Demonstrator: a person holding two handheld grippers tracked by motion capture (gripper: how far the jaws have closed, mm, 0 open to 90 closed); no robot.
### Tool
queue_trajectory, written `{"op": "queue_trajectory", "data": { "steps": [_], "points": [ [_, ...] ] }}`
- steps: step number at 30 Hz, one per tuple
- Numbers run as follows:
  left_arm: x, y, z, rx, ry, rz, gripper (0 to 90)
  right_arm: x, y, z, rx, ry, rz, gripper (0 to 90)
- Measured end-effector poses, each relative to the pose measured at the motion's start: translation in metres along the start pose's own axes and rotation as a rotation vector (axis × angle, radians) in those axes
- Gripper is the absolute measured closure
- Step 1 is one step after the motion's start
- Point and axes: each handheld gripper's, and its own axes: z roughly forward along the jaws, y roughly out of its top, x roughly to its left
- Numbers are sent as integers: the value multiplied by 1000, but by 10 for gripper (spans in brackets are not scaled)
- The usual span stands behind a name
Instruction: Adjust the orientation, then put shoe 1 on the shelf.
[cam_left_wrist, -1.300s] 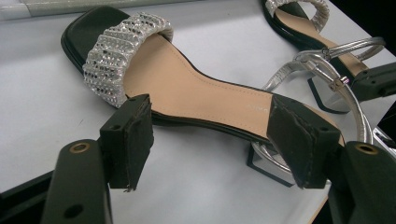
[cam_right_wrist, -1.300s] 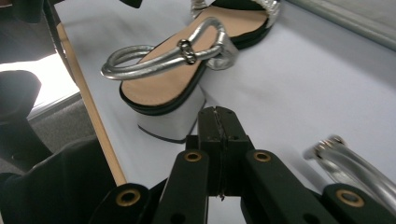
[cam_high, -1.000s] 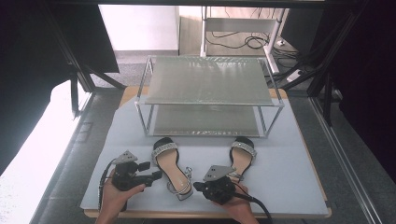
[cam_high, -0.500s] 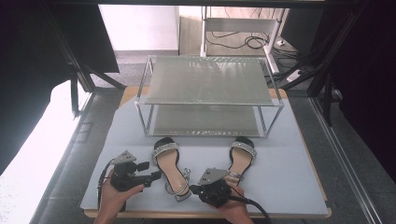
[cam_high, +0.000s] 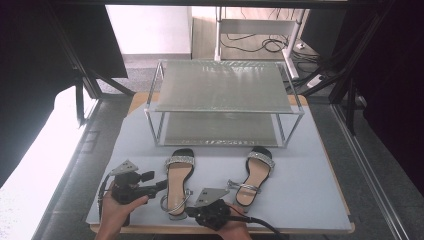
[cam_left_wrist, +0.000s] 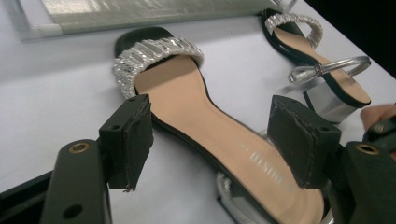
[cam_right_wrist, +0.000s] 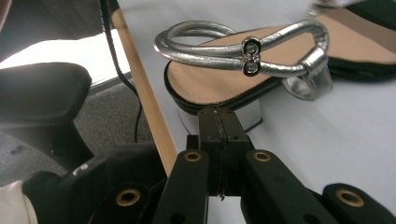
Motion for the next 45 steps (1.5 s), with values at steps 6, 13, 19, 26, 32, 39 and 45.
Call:
{"op": "queue_trajectory", "data": {
  "steps": [6, 13, 19, 26, 32, 39, 45],
  "points": [
    [7, 0, -8, -12, 2, -15, 316, 10, 12, 22, -13, 40, -13, 891],
    [12, 0, -11, -10, 3, -29, 314, 19, 31, 51, -30, 58, -21, 891],
    [13, -1, -7, 8, -5, -27, 313, 20, 32, 54, -38, 47, -14, 873],
    [16, -2, -6, 12, 0, -29, 313, 4, 12, 1, -86, -11, -7, 786],
    [21, 1, -10, -9, -55, -52, 314, -22, -20, -63, -152, -86, 56, 680],
    [26, 6, -15, 35, -62, -64, 318, -50, -59, -120, -196, -189, 128, 621],
    [20, 20, -12, 102, -48, -49, 321, -64, -74, -144, -236, -220, 177, 595]
  ]
}}
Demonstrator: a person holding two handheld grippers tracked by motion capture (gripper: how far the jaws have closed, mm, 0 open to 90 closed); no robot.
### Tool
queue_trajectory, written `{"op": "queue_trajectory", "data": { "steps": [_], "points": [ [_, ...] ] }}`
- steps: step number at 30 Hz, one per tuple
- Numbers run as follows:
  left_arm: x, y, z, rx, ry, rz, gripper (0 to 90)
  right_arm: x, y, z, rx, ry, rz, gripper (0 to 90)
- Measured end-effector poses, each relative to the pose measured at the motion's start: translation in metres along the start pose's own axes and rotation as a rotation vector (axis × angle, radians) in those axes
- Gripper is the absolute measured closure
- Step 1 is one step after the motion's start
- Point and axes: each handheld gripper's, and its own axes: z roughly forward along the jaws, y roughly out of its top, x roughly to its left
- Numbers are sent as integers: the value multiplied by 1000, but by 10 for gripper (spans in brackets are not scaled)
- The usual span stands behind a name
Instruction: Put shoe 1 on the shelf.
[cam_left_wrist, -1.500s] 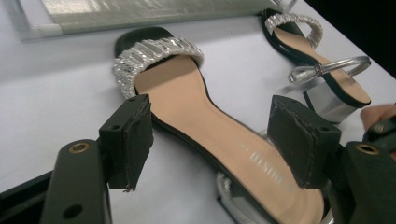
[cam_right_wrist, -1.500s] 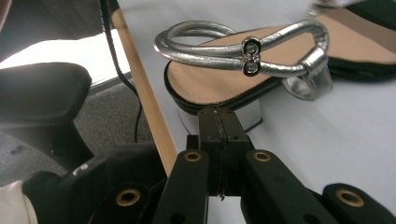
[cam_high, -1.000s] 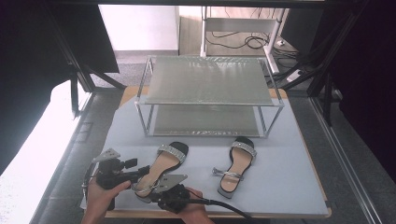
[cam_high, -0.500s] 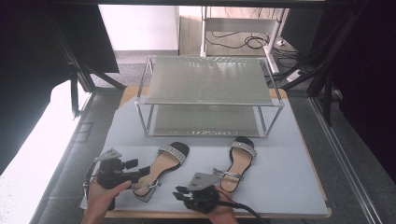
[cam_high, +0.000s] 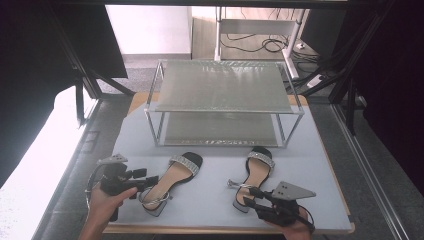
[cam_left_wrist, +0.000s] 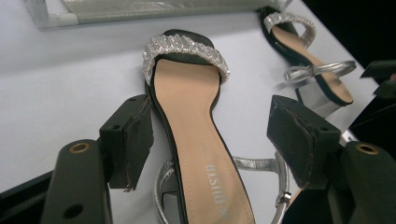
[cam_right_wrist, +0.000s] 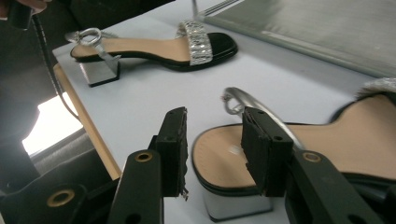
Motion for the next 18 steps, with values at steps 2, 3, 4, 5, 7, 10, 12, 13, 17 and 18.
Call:
{"op": "queue_trajectory", "data": {
  "steps": [2, 3, 4, 5, 7, 10, 12, 13, 17, 18],
  "points": [
    [-1, 2, 1, 16, 5, 4, 323, -2, 0, -3, -5, -6, 6, 591],
    [-4, 7, 5, 50, 15, 14, 324, -4, -1, -7, -9, -21, 15, 582],
    [-5, 10, 8, 63, 22, 16, 325, -4, -1, -8, -11, -28, 20, 579],
    [-6, 12, 11, 79, 26, 18, 326, -5, -1, -9, -12, -34, 20, 576],
    [-7, 15, 18, 102, 41, 14, 329, -5, -1, -11, -12, -42, 18, 572],
    [-7, 20, 30, 150, 65, 23, 340, -6, 0, -11, -12, -51, 19, 562],
    [-7, 21, 34, 172, 69, 26, 339, -6, -1, -11, -9, -55, 19, 557],
    [-7, 22, 42, 214, 87, 35, 338, -7, -1, -10, -6, -66, 28, 542],
    [-9, 23, 56, 297, 94, 54, 331, -8, -4, -8, 6, -76, 37, 535],
    [-9, 23, 56, 297, 94, 54, 329, -7, -4, -7, 9, -76, 38, 534]
  ]
}}
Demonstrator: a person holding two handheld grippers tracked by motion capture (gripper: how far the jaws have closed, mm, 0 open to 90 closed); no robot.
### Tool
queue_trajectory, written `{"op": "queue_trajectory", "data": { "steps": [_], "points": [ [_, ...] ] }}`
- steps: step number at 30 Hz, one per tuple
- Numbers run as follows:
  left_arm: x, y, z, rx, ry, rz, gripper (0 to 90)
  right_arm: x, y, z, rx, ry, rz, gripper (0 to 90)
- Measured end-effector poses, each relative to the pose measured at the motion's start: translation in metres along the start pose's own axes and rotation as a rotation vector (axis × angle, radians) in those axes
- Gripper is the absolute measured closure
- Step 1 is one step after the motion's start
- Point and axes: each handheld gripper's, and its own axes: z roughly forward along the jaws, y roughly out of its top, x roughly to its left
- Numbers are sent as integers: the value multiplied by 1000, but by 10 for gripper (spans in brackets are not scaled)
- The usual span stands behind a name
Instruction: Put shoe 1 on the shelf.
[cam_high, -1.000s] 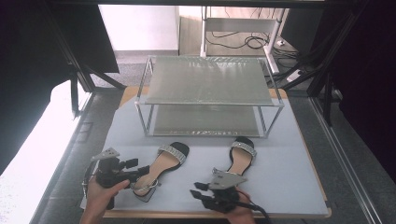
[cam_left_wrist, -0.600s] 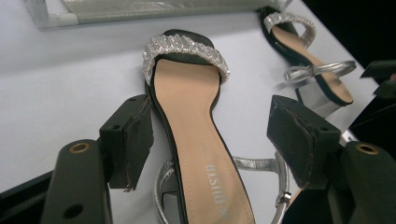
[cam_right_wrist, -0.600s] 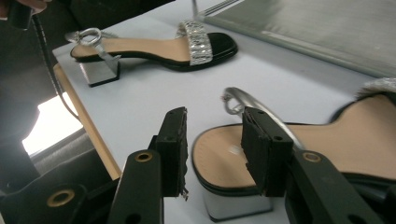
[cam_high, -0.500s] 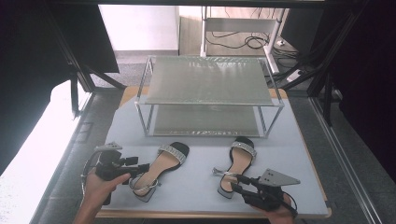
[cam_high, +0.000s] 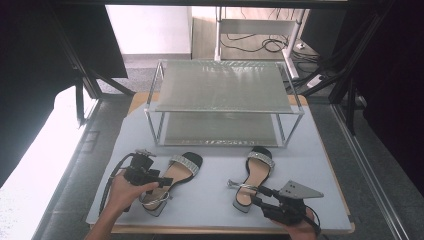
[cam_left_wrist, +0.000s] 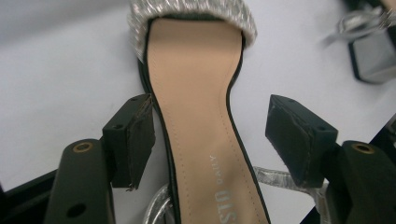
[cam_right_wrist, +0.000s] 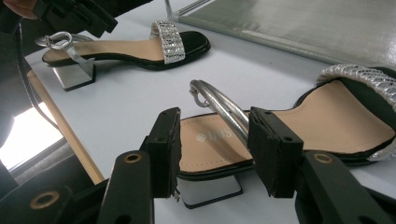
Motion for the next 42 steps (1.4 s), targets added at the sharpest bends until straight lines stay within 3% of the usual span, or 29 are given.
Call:
{"op": "queue_trajectory", "data": {
  "steps": [4, 11, 15, 20, 24, 31, 33, 34, 35, 37, 42],
  "points": [
    [-3, 3, 15, 87, 40, 18, 283, 1, -1, 2, 5, 5, -3, 525],
    [-7, 2, 29, 155, 76, 9, 304, 4, -2, 5, 12, 8, -3, 514],
    [-12, 0, 39, 156, 135, -13, 382, 4, -2, 5, 14, 6, -2, 513],
    [-13, 0, 38, 150, 144, -31, 406, 4, -2, 5, 14, 2, 0, 512],
    [-9, -1, 37, 131, 132, -46, 426, 4, -2, 5, 12, -2, -1, 513],
    [-2, 0, 27, 84, 71, -65, 433, 3, -2, 4, 9, -8, 4, 512],
    [-3, 2, 23, 72, 51, -63, 434, 2, -2, 4, 7, -9, 6, 513],
    [-2, 4, 17, 61, 19, -56, 435, 3, -2, 4, 10, -10, 5, 512],
    [-2, 4, 17, 61, 19, -56, 435, 3, -2, 4, 10, -10, 5, 512],
    [-4, 8, 8, 44, -27, -47, 436, 3, -3, 4, 11, -11, 5, 512],
    [-8, 12, -3, 24, -58, -22, 436, 2, -3, 5, 8, -16, 7, 514]
  ]
}}
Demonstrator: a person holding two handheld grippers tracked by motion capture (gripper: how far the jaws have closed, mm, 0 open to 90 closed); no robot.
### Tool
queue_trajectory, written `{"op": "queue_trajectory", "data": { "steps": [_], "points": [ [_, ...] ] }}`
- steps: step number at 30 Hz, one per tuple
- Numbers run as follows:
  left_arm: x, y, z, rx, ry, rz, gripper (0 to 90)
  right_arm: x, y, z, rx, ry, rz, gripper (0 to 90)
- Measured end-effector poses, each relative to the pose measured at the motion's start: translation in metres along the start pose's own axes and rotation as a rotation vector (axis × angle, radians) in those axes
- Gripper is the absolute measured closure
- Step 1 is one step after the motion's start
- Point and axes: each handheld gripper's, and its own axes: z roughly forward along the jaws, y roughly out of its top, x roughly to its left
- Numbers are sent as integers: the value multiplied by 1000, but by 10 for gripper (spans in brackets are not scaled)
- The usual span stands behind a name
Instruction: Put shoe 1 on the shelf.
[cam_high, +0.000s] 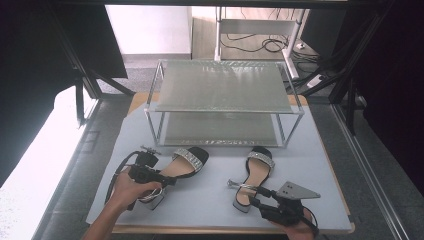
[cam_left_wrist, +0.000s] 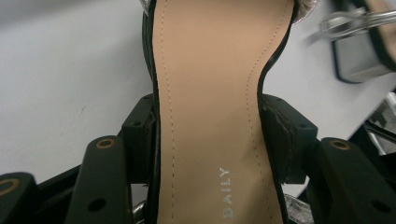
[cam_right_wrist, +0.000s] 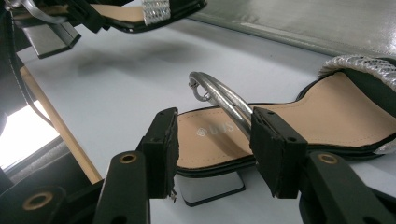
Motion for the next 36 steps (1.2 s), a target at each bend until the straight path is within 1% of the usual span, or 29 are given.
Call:
{"op": "queue_trajectory", "data": {
  "steps": [2, 3, 4, 6, 7, 8, 9, 11, 12, 14, 17, 18, 22, 23, 25, 26, 27, 28, 29, 30, 32, 35, 36],
  "points": [
    [-2, 2, -5, -13, -15, 4, 436, 0, 0, 0, -2, -3, 1, 515],
    [-3, 3, -8, -23, -32, 5, 437, 0, 0, -1, -8, -3, 2, 515],
    [-4, 4, -12, -38, -60, 2, 437, 0, 0, -1, -8, -3, 0, 515],
    [-5, 5, -16, -58, -84, -5, 437, 0, 0, -1, -8, -4, 1, 515],
    [-5, 5, -18, -60, -91, 0, 437, -1, 0, -1, -7, -4, 1, 515],
    [-5, 5, -18, -60, -91, 0, 437, -1, 0, -1, -7, -4, 1, 515],
    [-6, 6, -22, -77, -106, -6, 437, -1, 0, -1, -7, -3, 5, 515],
    [-6, 7, -24, -78, -112, -1, 437, -1, 0, -2, -5, -3, 5, 515],
    [-6, 8, -27, -91, -127, -3, 437, -1, 0, -2, -4, -3, 6, 515],
    [-6, 8, -28, -98, -133, -4, 437, -1, 0, -2, -6, -4, 6, 515],
    [-7, 10, -35, -121, -157, -3, 437, -2, 0, -2, -15, -7, 7, 516],
    [-7, 10, -35, -121, -157, -3, 437, -2, 0, -2, -14, -9, 8, 516],
    [-10, 14, -43, -152, -180, -2, 437, -3, 0, -2, -14, -8, 10, 516],
    [-11, 17, -47, -163, -195, 2, 437, -3, -1, -2, -11, -7, 10, 516],
    [-12, 18, -49, -169, -198, 3, 437, -4, -1, -2, -9, -7, 11, 516],
    [-13, 20, -52, -180, -205, 4, 437, -4, -1, -2, -6, -7, 12, 516],
    [-14, 22, -53, -186, -214, 5, 437, -4, -1, -2, -6, -6, 13, 516],
    [-14, 22, -53, -186, -214, 5, 437, -3, -1, -2, -5, -5, 13, 516],
    [-16, 24, -56, -198, -227, 4, 438, -3, -1, -2, -6, -5, 14, 516],
    [-16, 24, -56, -198, -227, 4, 437, -3, -1, -2, -6, -4, 15, 516],
    [-17, 26, -58, -206, -241, 9, 437, -3, -1, -2, -6, -4, 16, 515],
    [-19, 30, -60, -231, -256, 10, 437, -4, -1, -2, -7, -6, 14, 516],
    [-19, 30, -60, -231, -256, 10, 437, -4, -1, -2, -7, -6, 14, 516]
  ]
}}
